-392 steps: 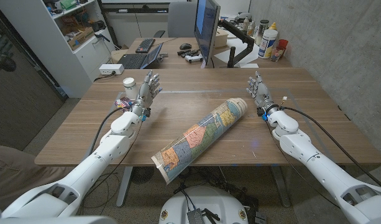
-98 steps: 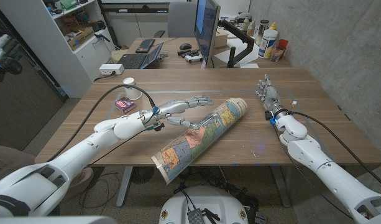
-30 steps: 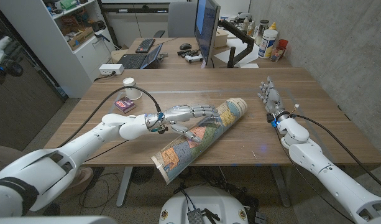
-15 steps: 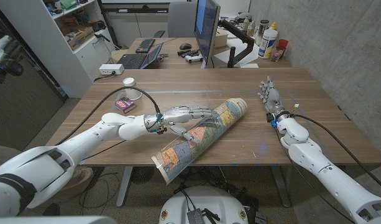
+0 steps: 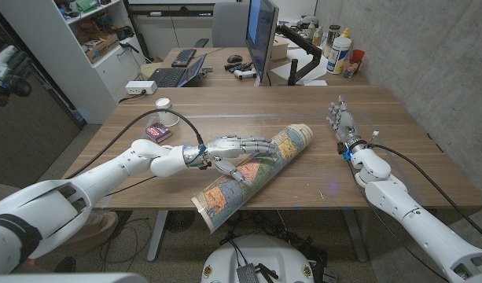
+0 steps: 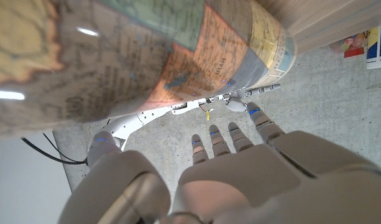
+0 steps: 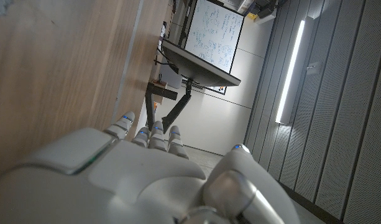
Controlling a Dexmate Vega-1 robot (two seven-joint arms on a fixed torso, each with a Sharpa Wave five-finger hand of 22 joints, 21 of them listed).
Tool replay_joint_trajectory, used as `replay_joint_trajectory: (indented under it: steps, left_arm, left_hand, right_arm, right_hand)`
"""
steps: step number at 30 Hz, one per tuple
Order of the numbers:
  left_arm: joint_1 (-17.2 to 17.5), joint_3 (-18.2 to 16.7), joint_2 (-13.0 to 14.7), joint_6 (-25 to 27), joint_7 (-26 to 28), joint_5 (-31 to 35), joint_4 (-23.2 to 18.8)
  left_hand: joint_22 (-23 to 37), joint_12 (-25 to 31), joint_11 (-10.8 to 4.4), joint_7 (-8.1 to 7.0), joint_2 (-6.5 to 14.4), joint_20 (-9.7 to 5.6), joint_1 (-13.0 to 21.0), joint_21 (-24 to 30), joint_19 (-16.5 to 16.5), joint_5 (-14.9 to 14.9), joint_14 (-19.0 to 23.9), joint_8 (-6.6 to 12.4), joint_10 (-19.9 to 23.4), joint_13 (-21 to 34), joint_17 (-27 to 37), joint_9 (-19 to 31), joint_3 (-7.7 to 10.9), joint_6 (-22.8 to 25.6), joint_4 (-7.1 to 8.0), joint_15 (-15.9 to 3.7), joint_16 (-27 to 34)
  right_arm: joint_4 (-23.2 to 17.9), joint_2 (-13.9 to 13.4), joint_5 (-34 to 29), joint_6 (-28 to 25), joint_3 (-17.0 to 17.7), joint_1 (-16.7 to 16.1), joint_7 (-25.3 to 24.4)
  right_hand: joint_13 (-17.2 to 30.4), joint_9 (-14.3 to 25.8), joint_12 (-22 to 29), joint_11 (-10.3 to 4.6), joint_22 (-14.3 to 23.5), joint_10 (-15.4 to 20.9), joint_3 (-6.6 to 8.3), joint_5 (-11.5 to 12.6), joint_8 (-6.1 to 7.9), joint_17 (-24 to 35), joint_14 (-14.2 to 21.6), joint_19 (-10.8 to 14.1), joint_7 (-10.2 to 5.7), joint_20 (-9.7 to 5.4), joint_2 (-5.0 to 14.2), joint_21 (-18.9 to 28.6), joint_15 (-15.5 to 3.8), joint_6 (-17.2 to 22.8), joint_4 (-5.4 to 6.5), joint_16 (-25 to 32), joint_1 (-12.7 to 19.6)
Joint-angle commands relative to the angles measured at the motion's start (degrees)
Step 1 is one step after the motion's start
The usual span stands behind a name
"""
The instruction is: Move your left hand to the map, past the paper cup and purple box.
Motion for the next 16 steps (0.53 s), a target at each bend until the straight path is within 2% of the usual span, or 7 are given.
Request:
replay_joint_trajectory:
  steps: [1,12,16]
  left_arm:
    - [-1.12,2.51,0.80,0.95,0.91,-1.01,-0.29]
    - [-1.15,2.85,0.99,1.21,0.88,-1.06,-0.45]
    - [-1.38,3.03,1.03,1.41,2.92,0.59,-0.49]
  left_hand:
    - [0.25,-0.08,-0.24,-0.13,-0.16,-0.40,0.74,-0.03,0.29,0.38,0.04,0.44,0.05,0.06,0.29,0.18,-0.30,0.20,-0.16,-1.85,0.00]
    - [0.25,-0.06,-0.33,-0.16,-0.04,-0.42,0.93,-0.03,0.40,0.62,0.20,0.54,0.16,0.06,0.29,0.19,-0.40,0.29,-0.15,-1.84,0.02]
    - [0.25,-0.09,-0.40,-0.16,0.01,-0.39,1.01,-0.04,0.42,0.72,0.23,0.55,0.12,0.06,0.30,0.19,-0.45,0.26,-0.14,-1.87,0.01]
  right_arm:
    - [0.79,0.20,0.44,0.41,0.16,0.01,0.47]
    - [0.73,0.14,0.40,0.66,0.35,-0.02,0.36]
    - [0.81,0.38,0.61,0.91,0.43,-0.03,0.40]
  right_hand:
    - [0.14,0.09,0.06,-0.12,0.25,-0.02,-0.21,0.29,0.25,0.21,-0.62,-0.55,0.10,0.14,0.49,-0.14,-0.04,0.13,-0.31,0.23,0.24]
    - [0.14,0.09,0.01,-0.11,0.25,-0.14,-0.22,0.29,0.23,0.21,-0.62,-0.56,0.12,0.14,0.51,-0.14,0.08,0.12,-0.33,0.24,0.23]
    - [0.14,0.09,0.03,-0.08,0.25,-0.10,-0.22,0.29,0.22,0.21,-0.60,-0.57,0.08,0.12,0.52,-0.14,0.03,0.10,-0.34,0.25,0.23]
